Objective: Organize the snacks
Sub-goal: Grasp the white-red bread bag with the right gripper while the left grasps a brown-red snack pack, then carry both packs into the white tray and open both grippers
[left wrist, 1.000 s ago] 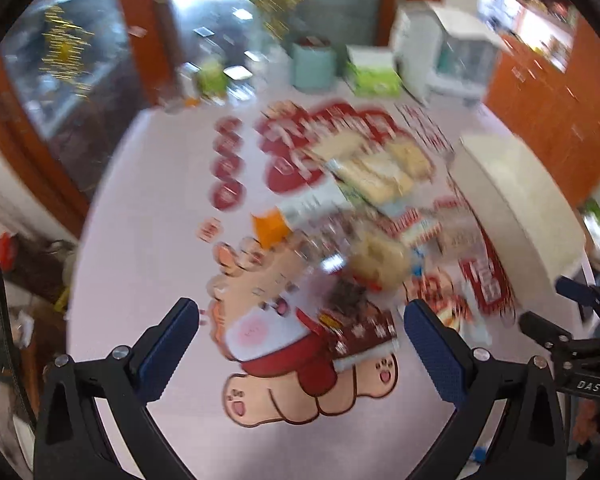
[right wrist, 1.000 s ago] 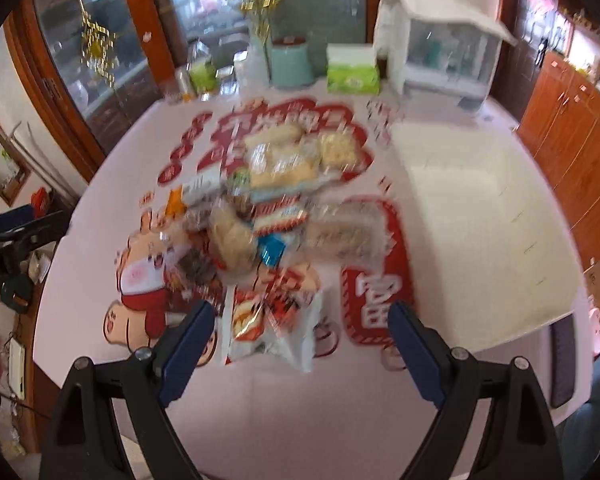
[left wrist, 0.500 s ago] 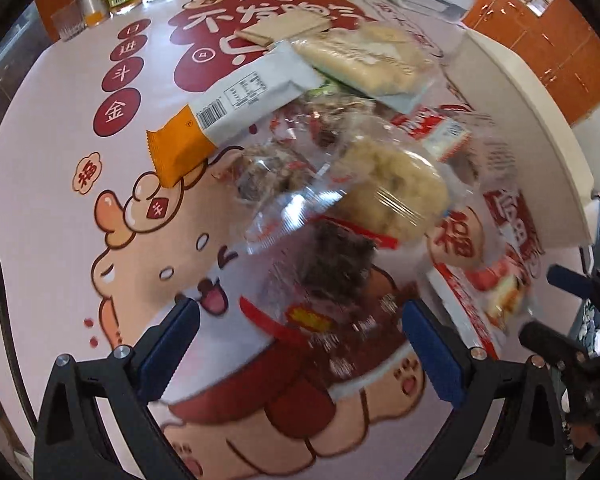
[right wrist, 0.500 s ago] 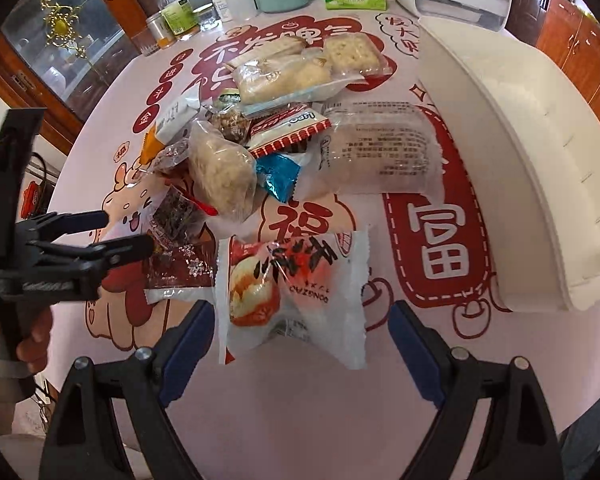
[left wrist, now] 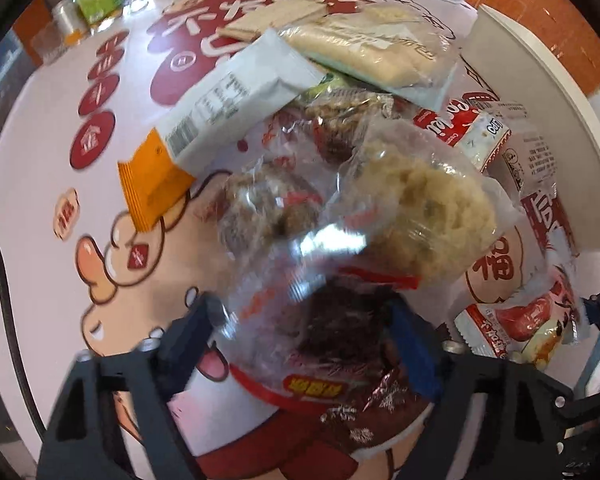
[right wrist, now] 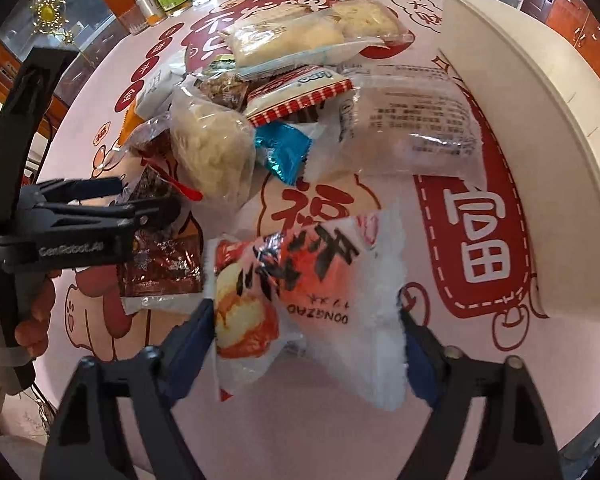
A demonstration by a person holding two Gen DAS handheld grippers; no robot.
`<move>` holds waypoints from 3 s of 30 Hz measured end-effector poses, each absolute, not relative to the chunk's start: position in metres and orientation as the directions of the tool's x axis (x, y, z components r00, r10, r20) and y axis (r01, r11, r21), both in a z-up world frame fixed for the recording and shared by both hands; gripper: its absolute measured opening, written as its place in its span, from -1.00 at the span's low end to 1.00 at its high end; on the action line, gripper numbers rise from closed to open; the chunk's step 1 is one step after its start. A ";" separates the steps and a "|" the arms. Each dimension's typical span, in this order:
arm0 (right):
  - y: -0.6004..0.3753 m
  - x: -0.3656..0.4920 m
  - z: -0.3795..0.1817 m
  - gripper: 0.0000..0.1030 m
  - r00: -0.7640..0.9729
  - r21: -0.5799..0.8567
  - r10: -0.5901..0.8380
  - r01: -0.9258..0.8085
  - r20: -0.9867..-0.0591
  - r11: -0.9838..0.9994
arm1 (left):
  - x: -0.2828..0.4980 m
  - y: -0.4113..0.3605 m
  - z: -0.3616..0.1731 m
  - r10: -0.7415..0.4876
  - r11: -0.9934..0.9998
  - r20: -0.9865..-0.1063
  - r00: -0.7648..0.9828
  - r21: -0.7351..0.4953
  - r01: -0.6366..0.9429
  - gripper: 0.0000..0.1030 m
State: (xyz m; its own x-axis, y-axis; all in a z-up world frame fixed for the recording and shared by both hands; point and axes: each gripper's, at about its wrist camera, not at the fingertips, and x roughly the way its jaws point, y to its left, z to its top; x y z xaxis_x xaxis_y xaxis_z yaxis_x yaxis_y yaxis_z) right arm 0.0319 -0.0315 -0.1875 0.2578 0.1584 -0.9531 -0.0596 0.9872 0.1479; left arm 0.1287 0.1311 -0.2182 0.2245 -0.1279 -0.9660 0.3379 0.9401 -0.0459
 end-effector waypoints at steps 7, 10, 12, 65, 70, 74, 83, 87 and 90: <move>-0.023 0.028 -0.184 0.24 0.285 0.122 0.147 -0.103 -0.947 0.987 | 0.119 0.109 -0.208 -0.115 0.924 -0.963 0.244 -0.013 0.383 -0.02; -0.024 0.025 -0.181 0.12 0.302 0.119 0.145 -0.104 -0.942 0.987 | 0.108 0.103 -0.202 -0.120 0.928 -0.960 0.254 -0.018 0.372 -0.18; -0.024 0.023 -0.179 0.09 0.317 0.108 0.136 -0.102 -0.939 0.989 | 0.100 0.108 -0.193 -0.126 0.934 -0.956 0.267 -0.024 0.356 -0.19; -0.324 0.066 -0.084 0.24 0.516 -0.043 -0.029 -0.016 -0.856 0.999 | 0.161 -0.223 -0.064 -0.158 0.959 -0.877 0.454 -0.026 0.284 0.01; -0.326 0.070 -0.094 0.24 0.485 0.010 0.027 -0.037 -0.874 0.999 | 0.159 -0.219 -0.072 -0.139 0.968 -0.878 0.458 -0.024 0.248 0.62; -0.326 0.072 -0.096 0.24 0.472 0.045 0.063 -0.049 -0.879 0.998 | 0.156 -0.211 -0.072 -0.148 0.972 -0.877 0.457 -0.045 0.229 0.66; -0.318 0.067 -0.095 0.25 0.476 0.044 0.076 -0.079 -0.876 0.996 | 0.139 -0.189 -0.067 -0.137 0.983 -0.870 0.474 -0.058 0.177 0.69; -0.313 0.064 -0.091 0.25 0.488 0.035 0.078 -0.096 -0.869 0.995 | 0.130 -0.179 -0.062 -0.132 0.985 -0.862 0.489 -0.060 0.160 0.70; -0.311 0.062 -0.087 0.25 0.490 0.034 0.076 -0.094 -0.868 0.995 | 0.120 -0.172 -0.055 -0.134 0.987 -0.852 0.506 -0.066 0.150 0.70</move>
